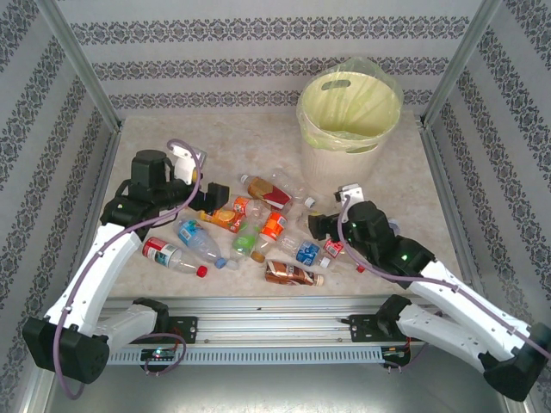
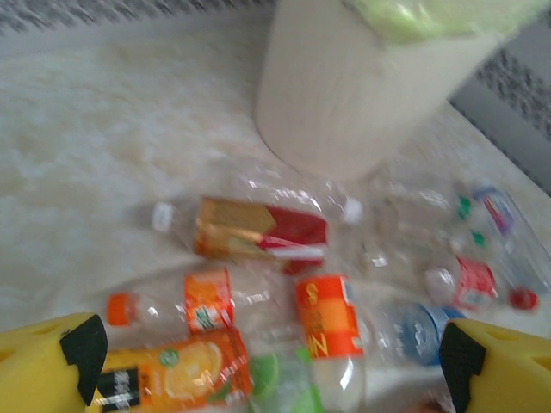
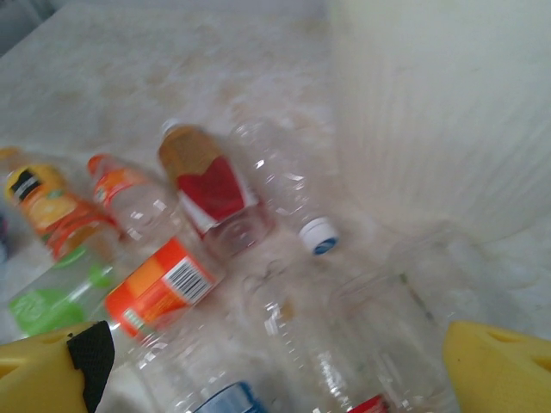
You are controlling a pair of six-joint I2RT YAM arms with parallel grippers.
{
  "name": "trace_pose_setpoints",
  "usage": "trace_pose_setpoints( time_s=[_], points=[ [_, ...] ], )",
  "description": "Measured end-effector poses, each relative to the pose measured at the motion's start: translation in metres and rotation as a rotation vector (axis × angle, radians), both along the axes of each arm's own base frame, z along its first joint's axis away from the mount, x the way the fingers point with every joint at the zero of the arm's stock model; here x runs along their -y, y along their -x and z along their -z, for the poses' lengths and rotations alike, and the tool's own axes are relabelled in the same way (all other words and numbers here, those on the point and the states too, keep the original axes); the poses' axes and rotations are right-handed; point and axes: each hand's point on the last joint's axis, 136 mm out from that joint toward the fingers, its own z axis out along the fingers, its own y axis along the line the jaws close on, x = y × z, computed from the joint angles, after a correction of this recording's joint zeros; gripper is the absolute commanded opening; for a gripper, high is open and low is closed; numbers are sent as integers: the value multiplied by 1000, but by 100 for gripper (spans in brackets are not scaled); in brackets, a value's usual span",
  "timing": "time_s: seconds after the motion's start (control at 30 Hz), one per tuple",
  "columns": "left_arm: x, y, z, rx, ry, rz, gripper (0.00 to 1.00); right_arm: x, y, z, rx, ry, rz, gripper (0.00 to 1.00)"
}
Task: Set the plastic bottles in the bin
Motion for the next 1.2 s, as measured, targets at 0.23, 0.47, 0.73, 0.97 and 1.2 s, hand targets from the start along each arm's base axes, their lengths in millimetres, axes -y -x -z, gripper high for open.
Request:
trace_pose_setpoints(
  time_s=[0.23, 0.47, 0.73, 0.97, 1.2],
  points=[
    [9, 34, 22, -118, -19, 135, 100, -44, 35, 29, -189, 108, -185, 92],
    [18, 55, 26, -158, 27, 218, 100, -73, 75, 53, -336, 223, -372, 80],
    [21, 62, 40, -201, 45, 240, 100, -87, 104, 76, -414, 354, -508, 77],
    [20, 65, 50, -208, 39, 234, 100, -103, 116, 95, -442, 458, -600, 76],
    [19, 62, 53, -180, 38, 222, 100, -107, 115, 118, -480, 543, -630, 81]
  ],
)
